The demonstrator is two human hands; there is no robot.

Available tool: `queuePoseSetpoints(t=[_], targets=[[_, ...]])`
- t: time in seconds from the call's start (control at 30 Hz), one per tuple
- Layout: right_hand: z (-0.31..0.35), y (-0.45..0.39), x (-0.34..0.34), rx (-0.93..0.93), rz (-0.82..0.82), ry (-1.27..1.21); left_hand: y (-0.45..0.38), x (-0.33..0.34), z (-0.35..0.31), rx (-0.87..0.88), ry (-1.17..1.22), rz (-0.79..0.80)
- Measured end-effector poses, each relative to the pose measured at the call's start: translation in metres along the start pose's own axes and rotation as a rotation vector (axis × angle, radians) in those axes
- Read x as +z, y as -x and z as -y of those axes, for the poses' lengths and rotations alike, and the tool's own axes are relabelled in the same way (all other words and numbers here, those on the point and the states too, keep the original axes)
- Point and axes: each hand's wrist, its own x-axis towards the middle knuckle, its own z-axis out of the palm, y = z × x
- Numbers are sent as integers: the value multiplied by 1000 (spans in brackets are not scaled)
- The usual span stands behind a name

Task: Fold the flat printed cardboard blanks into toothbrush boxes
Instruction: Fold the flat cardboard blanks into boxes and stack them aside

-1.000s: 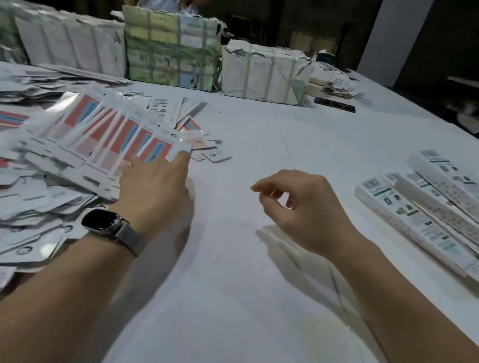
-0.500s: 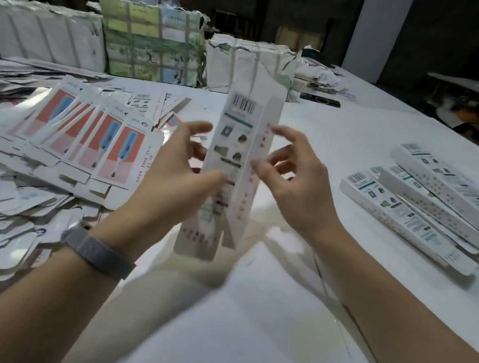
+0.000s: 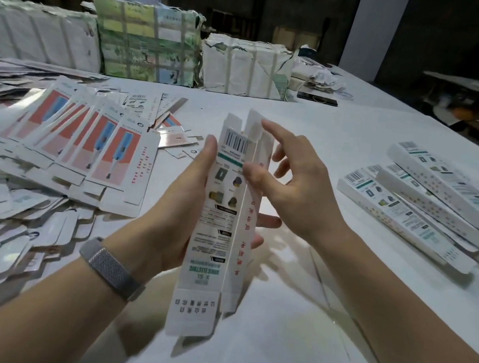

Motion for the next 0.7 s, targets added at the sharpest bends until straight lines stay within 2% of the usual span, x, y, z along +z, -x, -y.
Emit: queuePoseSetpoints(t=[0.23,0.43,0.6,0.63,0.7], targets=[[4,1,2,-50,-21,-104,-2,-5,1,24,-54,-34],[4,-7,-14,85,-41,-356,-4,-2,12,30,-121,53],[3,-8,-22,72,58,-341,0,7,13,21,-136,77],[4,-8,-24,77,82,-339,-1,10,11,34,-198,82],[4,-10,-28,96,136,-379,4,1,20,199,-323,145]])
